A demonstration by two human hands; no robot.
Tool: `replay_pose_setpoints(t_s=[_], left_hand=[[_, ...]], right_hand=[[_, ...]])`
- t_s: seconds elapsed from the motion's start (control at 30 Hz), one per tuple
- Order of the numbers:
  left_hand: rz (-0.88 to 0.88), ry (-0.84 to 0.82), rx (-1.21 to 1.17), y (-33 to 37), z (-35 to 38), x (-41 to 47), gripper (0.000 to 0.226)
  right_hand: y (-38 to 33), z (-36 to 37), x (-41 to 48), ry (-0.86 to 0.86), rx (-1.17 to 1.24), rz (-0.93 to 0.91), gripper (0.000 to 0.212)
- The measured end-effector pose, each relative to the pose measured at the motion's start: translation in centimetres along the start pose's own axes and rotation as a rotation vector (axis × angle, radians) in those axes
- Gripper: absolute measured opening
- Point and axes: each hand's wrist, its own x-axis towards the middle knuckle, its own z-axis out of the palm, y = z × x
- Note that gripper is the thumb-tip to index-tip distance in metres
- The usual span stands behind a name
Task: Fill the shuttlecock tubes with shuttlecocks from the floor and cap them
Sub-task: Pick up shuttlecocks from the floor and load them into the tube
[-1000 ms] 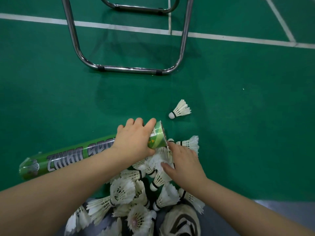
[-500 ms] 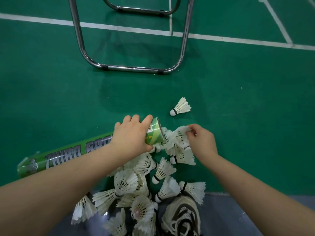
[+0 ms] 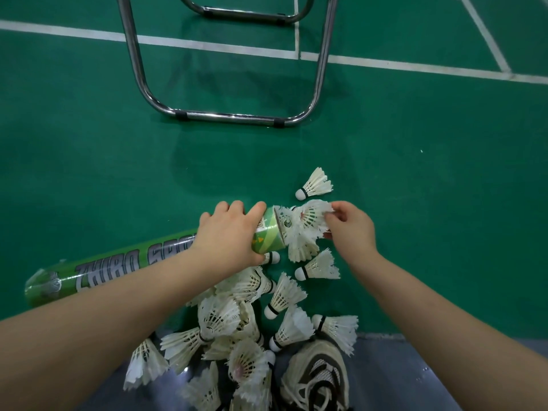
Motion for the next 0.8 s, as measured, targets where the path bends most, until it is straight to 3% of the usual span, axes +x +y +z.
replay_pose_setpoints(t_s=[0.37, 0.6, 0.8], left_hand=[[0.108, -0.141, -0.103, -0.1, -0.2, 0.4, 0.093], [0.066, -0.084, -0.137, -0.2, -0.4, 0.6, 0.102], [0.038, -0.048, -0.120, -0.5, -0.3, 0.9, 0.111]], right_hand=[[-1.3, 1.0, -0.4, 0.017, 0.123, -0.153, 0.021], [-0.7, 0.8, -1.0, 0.010, -0.014, -0.336, 0.036], [-0.8, 1.0, -1.0, 0.027, -0.102, -0.394, 0.030]])
